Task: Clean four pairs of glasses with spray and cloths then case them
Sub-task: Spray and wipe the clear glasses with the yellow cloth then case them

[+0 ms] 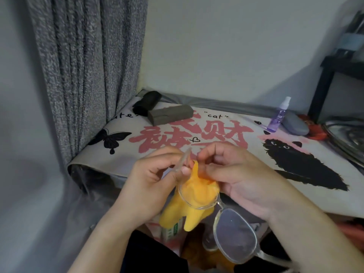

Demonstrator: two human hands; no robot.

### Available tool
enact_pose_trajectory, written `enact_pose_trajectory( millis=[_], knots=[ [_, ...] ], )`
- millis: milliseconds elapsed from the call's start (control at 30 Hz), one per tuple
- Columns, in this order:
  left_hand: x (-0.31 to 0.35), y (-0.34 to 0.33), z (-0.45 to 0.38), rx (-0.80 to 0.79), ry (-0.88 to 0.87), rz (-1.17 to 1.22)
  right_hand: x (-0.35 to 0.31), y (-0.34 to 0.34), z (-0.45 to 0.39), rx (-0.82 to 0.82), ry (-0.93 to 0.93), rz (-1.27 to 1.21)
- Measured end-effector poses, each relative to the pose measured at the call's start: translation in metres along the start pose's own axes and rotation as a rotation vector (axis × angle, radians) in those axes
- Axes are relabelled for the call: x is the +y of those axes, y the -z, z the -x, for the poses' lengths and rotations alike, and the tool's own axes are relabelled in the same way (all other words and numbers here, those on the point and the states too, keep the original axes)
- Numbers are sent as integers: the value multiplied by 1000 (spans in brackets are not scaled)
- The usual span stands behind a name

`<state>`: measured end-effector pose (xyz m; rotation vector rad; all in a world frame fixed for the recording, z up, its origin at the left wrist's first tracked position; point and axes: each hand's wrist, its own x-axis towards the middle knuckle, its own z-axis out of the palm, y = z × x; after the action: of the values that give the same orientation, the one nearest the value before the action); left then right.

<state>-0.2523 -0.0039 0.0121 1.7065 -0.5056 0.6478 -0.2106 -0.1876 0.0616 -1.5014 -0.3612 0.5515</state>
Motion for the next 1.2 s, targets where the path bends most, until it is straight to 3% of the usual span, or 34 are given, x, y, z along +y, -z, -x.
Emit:
enact_pose_trajectory(
  millis=[200,633,800,1000,1200],
  knots=[
    [-3,-1,3,-44,76,29,9,-3,3,-131,-201,153],
    [-4,0,1,-86,100,50,19,-9,3,-167,-131,2],
    [-4,2,3,-136,122,26,25,-7,5,-295,-187,-80],
    [-5,-12,6,-87,188,132,28,-10,10,-100,-79,98],
    [-9,-22,8,-102,250,178,39,-6,22,-5,-84,-123]
  ],
)
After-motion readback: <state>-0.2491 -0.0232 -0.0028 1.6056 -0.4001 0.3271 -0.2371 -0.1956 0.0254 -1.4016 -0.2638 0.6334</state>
